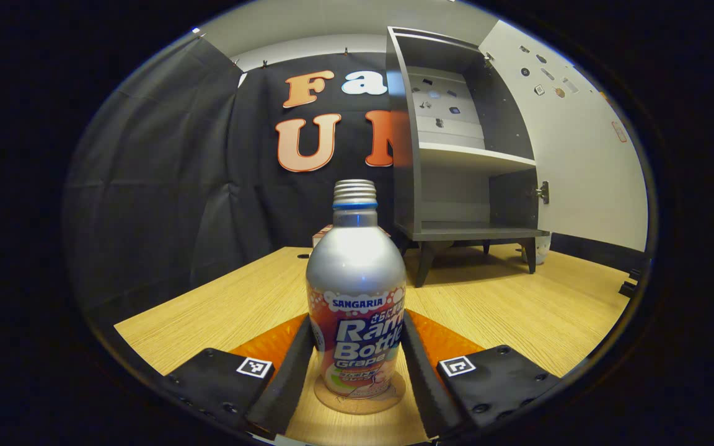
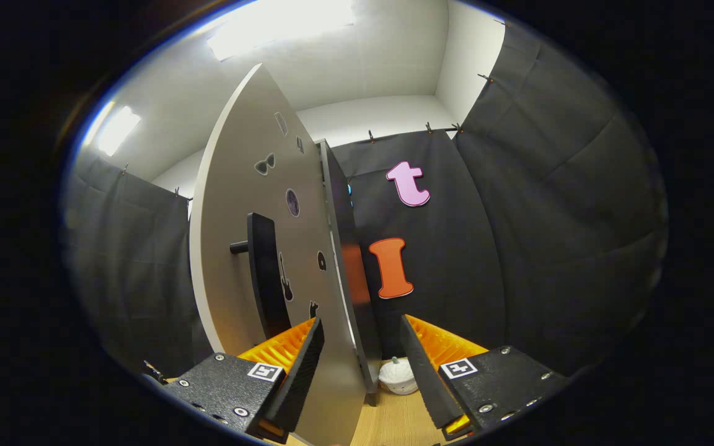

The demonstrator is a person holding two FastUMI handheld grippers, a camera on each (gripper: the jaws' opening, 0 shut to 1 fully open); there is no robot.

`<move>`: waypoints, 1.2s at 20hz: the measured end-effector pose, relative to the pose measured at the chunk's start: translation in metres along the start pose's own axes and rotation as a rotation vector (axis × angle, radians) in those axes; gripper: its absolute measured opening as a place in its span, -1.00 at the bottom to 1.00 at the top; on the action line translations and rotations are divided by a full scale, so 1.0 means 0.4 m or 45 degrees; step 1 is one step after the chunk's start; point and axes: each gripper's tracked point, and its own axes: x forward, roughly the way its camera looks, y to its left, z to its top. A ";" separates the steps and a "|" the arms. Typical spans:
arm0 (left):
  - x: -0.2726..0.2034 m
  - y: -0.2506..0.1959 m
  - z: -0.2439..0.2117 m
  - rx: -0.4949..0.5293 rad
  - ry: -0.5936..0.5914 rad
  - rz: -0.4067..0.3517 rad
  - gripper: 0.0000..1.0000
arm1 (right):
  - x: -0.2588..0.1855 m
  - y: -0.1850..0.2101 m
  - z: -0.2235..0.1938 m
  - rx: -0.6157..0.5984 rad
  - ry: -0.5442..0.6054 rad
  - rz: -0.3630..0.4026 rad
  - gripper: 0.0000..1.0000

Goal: Open the cabinet door with the right hand, grasp the bottle in the cabinet with the left hand and place it on the coaster, then close the cabinet door with the right hand.

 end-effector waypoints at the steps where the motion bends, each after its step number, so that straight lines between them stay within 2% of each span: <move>1: -0.004 0.002 -0.004 -0.008 0.007 0.001 0.66 | -0.006 -0.002 -0.001 -0.004 -0.003 -0.003 0.56; 4: -0.015 -0.001 -0.002 -0.015 -0.002 0.003 0.71 | -0.009 0.001 0.000 -0.003 -0.011 0.001 0.56; 8: -0.029 -0.016 -0.001 0.067 0.018 -0.009 0.72 | -0.006 0.003 0.009 0.025 -0.018 0.010 0.56; 14: -0.038 0.002 0.017 0.111 0.020 0.035 0.76 | -0.008 0.008 0.021 0.023 -0.032 0.020 0.56; 20: -0.067 0.004 0.094 0.112 -0.029 0.040 0.79 | -0.020 0.012 0.032 -0.008 -0.057 0.019 0.56; 22: -0.081 0.025 0.127 0.140 -0.060 0.087 0.78 | -0.022 0.018 0.037 0.003 -0.059 0.034 0.56; 24: -0.097 0.023 0.165 0.153 -0.095 0.092 0.83 | -0.032 0.023 0.046 0.007 -0.068 0.053 0.56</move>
